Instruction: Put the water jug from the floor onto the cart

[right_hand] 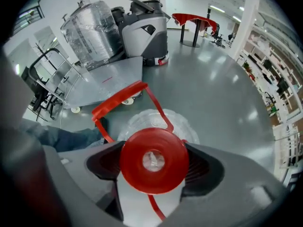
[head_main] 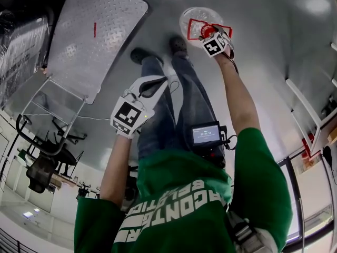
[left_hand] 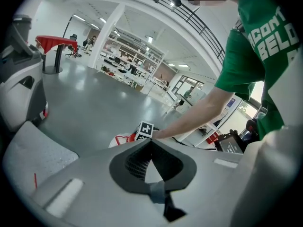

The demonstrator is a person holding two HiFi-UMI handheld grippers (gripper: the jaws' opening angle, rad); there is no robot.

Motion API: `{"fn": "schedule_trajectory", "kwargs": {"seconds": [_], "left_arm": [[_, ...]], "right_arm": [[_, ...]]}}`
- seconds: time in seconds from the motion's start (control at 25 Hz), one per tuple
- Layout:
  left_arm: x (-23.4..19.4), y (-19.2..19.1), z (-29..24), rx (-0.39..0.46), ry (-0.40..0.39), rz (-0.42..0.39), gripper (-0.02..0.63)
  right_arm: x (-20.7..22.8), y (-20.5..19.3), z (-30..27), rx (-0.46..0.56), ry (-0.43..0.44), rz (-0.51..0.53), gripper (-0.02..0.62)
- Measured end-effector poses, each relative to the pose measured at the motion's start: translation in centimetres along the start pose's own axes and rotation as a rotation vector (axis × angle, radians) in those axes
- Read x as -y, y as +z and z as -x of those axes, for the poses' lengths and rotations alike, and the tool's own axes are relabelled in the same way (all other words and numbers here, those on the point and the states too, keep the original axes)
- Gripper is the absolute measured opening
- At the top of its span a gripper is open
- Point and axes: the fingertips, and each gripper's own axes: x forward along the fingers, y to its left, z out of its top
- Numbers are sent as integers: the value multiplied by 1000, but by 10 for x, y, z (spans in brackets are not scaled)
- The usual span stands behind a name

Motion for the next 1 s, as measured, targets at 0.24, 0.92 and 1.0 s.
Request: {"fn": "schedule_trajectory", "kwargs": {"seconds": [0.24, 0.92, 1.0], "left_arm": [[-5, -1, 3, 12, 16, 24, 11], [7, 21, 12, 36, 34, 4, 11], [7, 24, 16, 43, 48, 2, 11]], "right_arm": [[5, 4, -3, -25, -61, 8, 324], [0, 2, 11, -49, -41, -22, 304], [0, 4, 18, -53, -32, -26, 304]]}}
